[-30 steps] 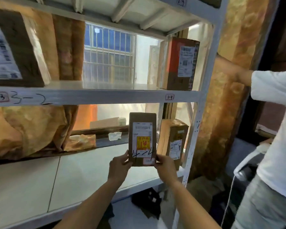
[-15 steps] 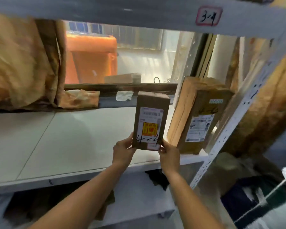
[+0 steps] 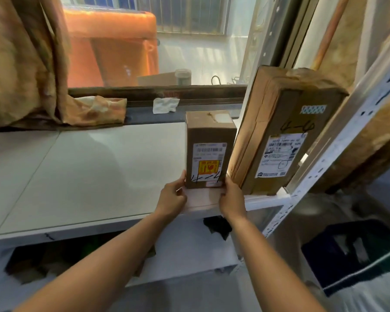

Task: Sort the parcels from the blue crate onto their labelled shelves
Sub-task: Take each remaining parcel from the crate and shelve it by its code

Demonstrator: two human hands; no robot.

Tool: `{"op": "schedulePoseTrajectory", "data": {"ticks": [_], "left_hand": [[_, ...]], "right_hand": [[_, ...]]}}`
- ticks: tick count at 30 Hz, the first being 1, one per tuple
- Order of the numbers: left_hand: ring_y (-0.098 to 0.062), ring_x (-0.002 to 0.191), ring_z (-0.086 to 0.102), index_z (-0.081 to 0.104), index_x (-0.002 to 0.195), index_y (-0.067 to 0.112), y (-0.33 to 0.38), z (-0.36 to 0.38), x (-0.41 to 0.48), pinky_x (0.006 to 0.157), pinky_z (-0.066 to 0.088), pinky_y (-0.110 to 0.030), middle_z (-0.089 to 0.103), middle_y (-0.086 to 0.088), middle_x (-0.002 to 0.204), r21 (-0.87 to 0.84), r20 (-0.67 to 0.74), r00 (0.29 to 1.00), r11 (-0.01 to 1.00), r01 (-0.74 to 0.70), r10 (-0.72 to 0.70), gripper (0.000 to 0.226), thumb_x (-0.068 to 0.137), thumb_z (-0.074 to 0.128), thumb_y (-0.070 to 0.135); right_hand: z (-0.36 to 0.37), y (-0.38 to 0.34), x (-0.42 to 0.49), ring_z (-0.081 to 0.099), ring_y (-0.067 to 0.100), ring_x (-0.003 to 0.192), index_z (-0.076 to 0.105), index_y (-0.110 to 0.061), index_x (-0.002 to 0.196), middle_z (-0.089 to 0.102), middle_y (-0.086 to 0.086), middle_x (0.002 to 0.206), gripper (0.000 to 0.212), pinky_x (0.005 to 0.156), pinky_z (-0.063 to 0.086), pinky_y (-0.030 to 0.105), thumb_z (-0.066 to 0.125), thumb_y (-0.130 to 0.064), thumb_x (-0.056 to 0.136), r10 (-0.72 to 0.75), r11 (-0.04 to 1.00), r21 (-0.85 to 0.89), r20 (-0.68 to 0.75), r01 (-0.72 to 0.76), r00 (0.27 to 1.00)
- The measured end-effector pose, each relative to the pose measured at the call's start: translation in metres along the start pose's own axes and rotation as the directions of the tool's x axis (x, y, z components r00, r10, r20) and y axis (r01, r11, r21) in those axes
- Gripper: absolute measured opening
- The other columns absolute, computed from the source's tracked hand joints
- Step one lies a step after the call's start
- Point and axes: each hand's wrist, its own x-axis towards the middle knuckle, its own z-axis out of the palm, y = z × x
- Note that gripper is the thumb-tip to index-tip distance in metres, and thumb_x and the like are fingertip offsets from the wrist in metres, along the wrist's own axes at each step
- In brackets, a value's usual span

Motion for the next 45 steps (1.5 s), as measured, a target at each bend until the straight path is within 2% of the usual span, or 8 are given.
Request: {"op": "schedulePoseTrajectory", "data": {"ticks": [5,8,12,16,20,29,34,45], "left_hand": [[-0.024,0.129,0.044,0.016,0.150,0.021,-0.001,0.005,-0.001,0.106,0.042,-0.043,0.040,-0.003,0.146,-0.003,0.086,0.996,1.000,0.024,-0.024,0.077,0.084,0.040,-0.012],[-0.025,0.132,0.039,-0.001,0.150,0.020,-0.001,0.008,0.000,0.107,0.040,-0.035,0.033,-0.006,0.150,0.009,0.139,0.987,0.997,0.083,-0.083,0.086,0.084,0.045,-0.011],[-0.026,0.141,0.026,-0.005,0.150,0.017,-0.006,0.006,-0.009,0.112,0.029,-0.036,0.019,-0.006,0.157,0.179,0.073,0.990,0.978,0.110,-0.124,0.082,0.089,0.048,0.001],[-0.022,0.147,0.000,-0.001,0.150,0.011,-0.008,-0.017,-0.026,0.119,0.009,-0.037,-0.002,-0.007,0.159,0.669,0.080,0.989,0.742,0.038,-0.122,0.071,0.097,0.040,0.033],[-0.021,0.147,-0.004,0.000,0.150,0.014,0.018,-0.049,-0.040,0.118,0.006,-0.038,-0.004,-0.004,0.159,0.838,0.070,0.992,0.545,-0.003,-0.101,0.065,0.099,0.029,0.041],[-0.019,0.147,0.000,0.004,0.150,0.021,0.098,-0.176,-0.134,0.118,0.010,-0.037,-0.003,0.000,0.159,0.873,-0.003,0.997,0.486,-0.033,0.073,0.062,0.098,0.029,0.043],[-0.023,0.146,0.011,0.006,0.150,0.024,0.133,-0.287,-0.226,0.116,0.018,-0.039,0.002,0.001,0.160,0.864,-0.126,0.985,0.501,0.052,0.114,0.061,0.097,0.030,0.044],[-0.019,0.147,0.001,0.003,0.150,0.016,0.163,-0.488,-0.409,0.120,0.008,-0.037,-0.001,-0.003,0.159,0.817,-0.352,0.928,0.525,0.239,0.124,0.063,0.099,0.027,0.043]], "right_hand": [[0.000,0.001,0.002,0.037,0.022,0.137,0.029,-0.015,0.148,0.044,0.008,0.143,0.068,0.116,0.029,0.034,0.037,0.016,0.088,0.022,1.000,0.013,0.072,-0.023,0.997],[-0.002,0.000,-0.003,0.030,0.022,0.141,0.014,-0.018,0.153,0.033,0.005,0.153,0.071,0.117,0.029,0.040,0.036,0.012,0.091,0.087,0.996,0.011,0.116,-0.089,0.989],[-0.009,-0.001,-0.019,0.036,0.026,0.137,0.016,-0.024,0.152,0.038,0.004,0.150,0.064,0.114,0.033,0.044,0.039,-0.004,0.095,0.152,0.988,-0.045,0.166,-0.146,0.974],[-0.029,-0.011,-0.036,0.044,0.028,0.128,0.036,-0.018,0.140,0.045,0.009,0.140,0.050,0.106,0.040,0.041,0.044,-0.006,0.092,0.243,0.932,-0.326,0.241,-0.158,0.939],[-0.046,-0.047,-0.048,0.055,0.029,0.112,0.048,-0.014,0.130,0.055,0.013,0.125,0.041,0.097,0.048,0.040,0.044,-0.005,0.090,0.241,0.865,-0.499,0.335,-0.045,0.911],[-0.051,-0.215,-0.108,0.047,0.028,0.127,0.040,-0.013,0.139,0.050,0.011,0.138,0.047,0.103,0.043,0.040,0.046,-0.011,0.093,-0.116,0.792,-0.551,0.290,0.265,0.950],[-0.045,-0.330,-0.171,0.038,0.029,0.136,0.034,-0.009,0.145,0.039,0.012,0.149,0.051,0.111,0.035,0.040,0.045,-0.015,0.095,-0.299,0.686,-0.599,0.285,0.413,0.911],[0.009,-0.529,-0.313,0.047,0.026,0.127,0.047,-0.021,0.135,0.049,0.006,0.142,0.040,0.107,0.040,0.042,0.045,-0.025,0.095,-0.601,0.597,-0.468,0.277,0.652,0.749]]}}
